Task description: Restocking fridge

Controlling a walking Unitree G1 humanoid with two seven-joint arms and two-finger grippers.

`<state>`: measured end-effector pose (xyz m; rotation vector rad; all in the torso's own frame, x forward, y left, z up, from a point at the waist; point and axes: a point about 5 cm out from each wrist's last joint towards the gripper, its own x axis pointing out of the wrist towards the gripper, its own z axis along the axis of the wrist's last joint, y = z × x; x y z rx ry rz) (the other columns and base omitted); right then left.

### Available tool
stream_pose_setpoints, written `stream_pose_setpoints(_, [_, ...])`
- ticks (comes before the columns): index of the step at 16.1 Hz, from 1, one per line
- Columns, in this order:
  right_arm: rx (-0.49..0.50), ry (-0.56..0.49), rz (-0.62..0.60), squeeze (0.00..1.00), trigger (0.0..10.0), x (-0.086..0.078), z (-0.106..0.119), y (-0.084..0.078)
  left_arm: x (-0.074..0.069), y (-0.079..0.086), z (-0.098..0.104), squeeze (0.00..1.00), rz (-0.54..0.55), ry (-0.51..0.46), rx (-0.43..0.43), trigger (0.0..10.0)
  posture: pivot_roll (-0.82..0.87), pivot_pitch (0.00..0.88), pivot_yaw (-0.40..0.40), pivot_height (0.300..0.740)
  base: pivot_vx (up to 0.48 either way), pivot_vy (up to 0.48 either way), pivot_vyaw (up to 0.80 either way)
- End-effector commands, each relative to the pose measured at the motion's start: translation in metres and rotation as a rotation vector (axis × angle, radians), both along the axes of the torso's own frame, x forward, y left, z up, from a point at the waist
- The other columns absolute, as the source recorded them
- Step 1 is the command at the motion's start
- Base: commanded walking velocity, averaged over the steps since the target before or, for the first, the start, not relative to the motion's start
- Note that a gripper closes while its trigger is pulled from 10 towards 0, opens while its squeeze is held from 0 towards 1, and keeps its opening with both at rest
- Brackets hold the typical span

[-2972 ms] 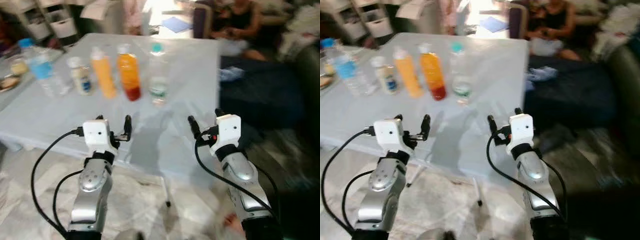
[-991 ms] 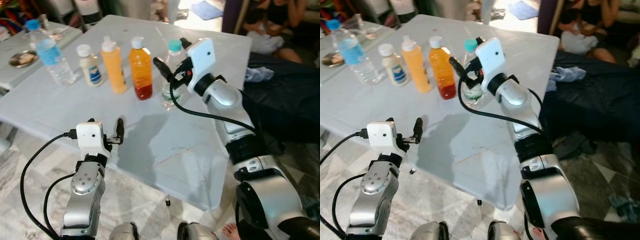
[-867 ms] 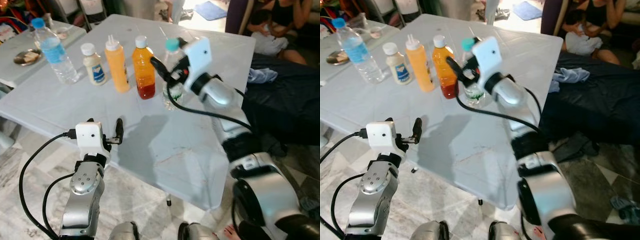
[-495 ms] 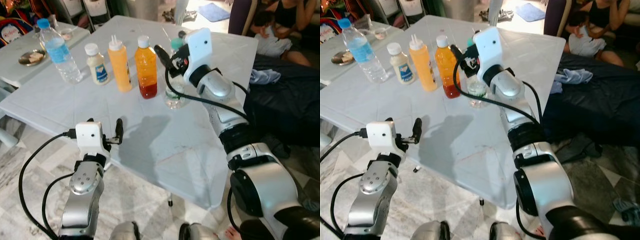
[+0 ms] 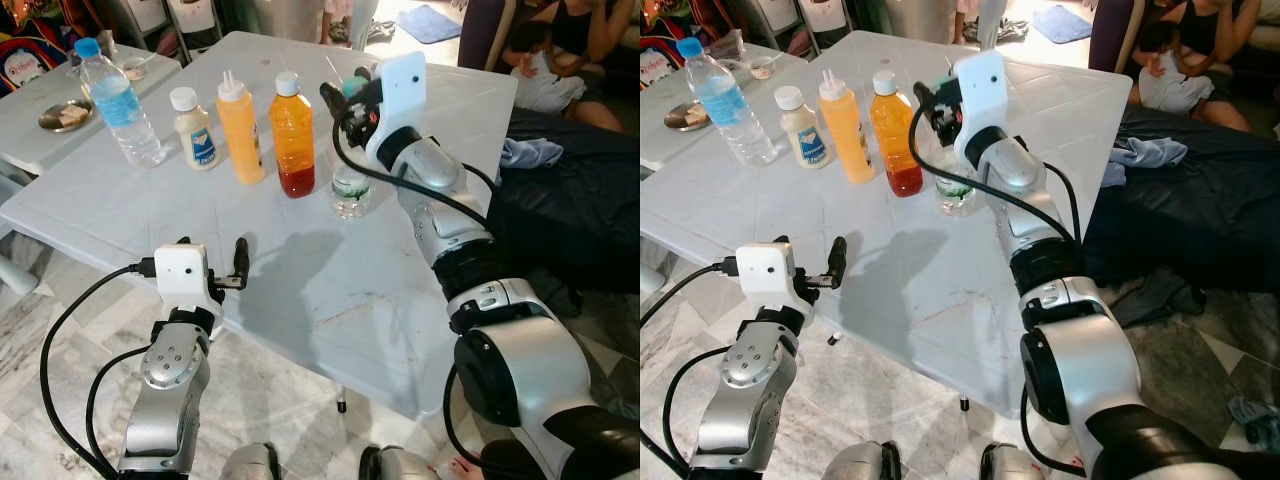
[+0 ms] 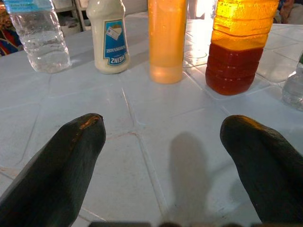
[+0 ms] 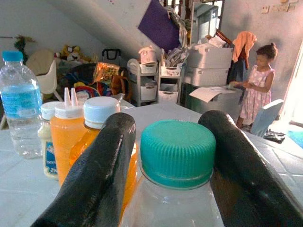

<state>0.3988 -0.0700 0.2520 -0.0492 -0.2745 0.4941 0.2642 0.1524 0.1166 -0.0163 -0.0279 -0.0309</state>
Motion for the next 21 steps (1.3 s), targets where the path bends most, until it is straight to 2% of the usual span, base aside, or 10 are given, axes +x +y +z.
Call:
stream_pose_setpoints(1, [0.021, 0.023, -0.001, 0.00, 0.2, 0.002, 0.003, 0.002, -0.001, 0.002, 0.001, 0.00, -0.006, 0.004, 0.015, 10.0, 0.04, 0.098, 0.082, 0.740, 0.000, 0.000, 0.00])
stream_pose_setpoints(4, [0.041, 0.055, -0.016, 0.00, 0.0, 0.003, 0.001, 0.001, -0.001, 0.002, 0.001, 0.00, -0.008, 0.007, 0.016, 10.0, 0.04, 0.096, 0.082, 0.740, 0.000, 0.000, 0.00])
stream_pose_setpoints(10, [-0.003, 0.103, -0.030, 0.00, 0.0, -0.002, -0.010, 0.000, -0.001, 0.001, -0.003, 0.00, 0.021, 0.040, -0.008, 10.0, 0.03, 0.096, 0.078, 0.740, 0.000, 0.000, 0.00])
stream_pose_setpoints(13, [0.010, 0.053, 0.040, 0.00, 0.0, -0.021, -0.015, 0.005, -0.001, 0.003, -0.003, 0.00, 0.043, 0.049, -0.045, 10.0, 0.04, 0.097, 0.075, 0.740, 0.000, 0.000, 0.00])
stream_pose_setpoints(14, [0.019, 0.038, 0.075, 0.00, 0.4, -0.029, -0.016, 0.006, -0.001, 0.003, -0.003, 0.00, 0.043, 0.049, -0.046, 10.0, 0.03, 0.097, 0.075, 0.740, 0.000, 0.000, 0.00])
stream_pose_setpoints(15, [0.048, 0.015, 0.130, 0.00, 3.6, -0.038, -0.016, 0.008, -0.001, 0.003, -0.003, 0.00, 0.047, 0.054, -0.050, 10.0, 0.02, 0.096, 0.075, 0.740, 0.000, 0.000, 0.00])
stream_pose_setpoints(16, [0.068, 0.003, 0.174, 0.00, 10.0, -0.047, -0.017, 0.009, -0.001, 0.003, -0.004, 0.00, 0.049, 0.060, -0.054, 10.0, 0.02, 0.095, 0.073, 0.740, 0.000, 0.000, 0.00])
stream_pose_setpoints(19, [0.083, 0.009, 0.179, 0.00, 10.0, -0.061, -0.029, 0.008, 0.000, 0.003, -0.004, 0.00, 0.048, 0.061, -0.056, 10.0, 0.02, 0.094, 0.066, 0.740, 0.000, 0.380, 0.00])
stream_pose_setpoints(21, [0.050, 0.000, 0.176, 0.00, 10.0, -0.073, -0.036, 0.010, 0.000, 0.004, -0.006, 0.00, 0.049, 0.066, -0.056, 10.0, 0.01, 0.093, 0.064, 0.740, 0.000, 0.480, 0.00])
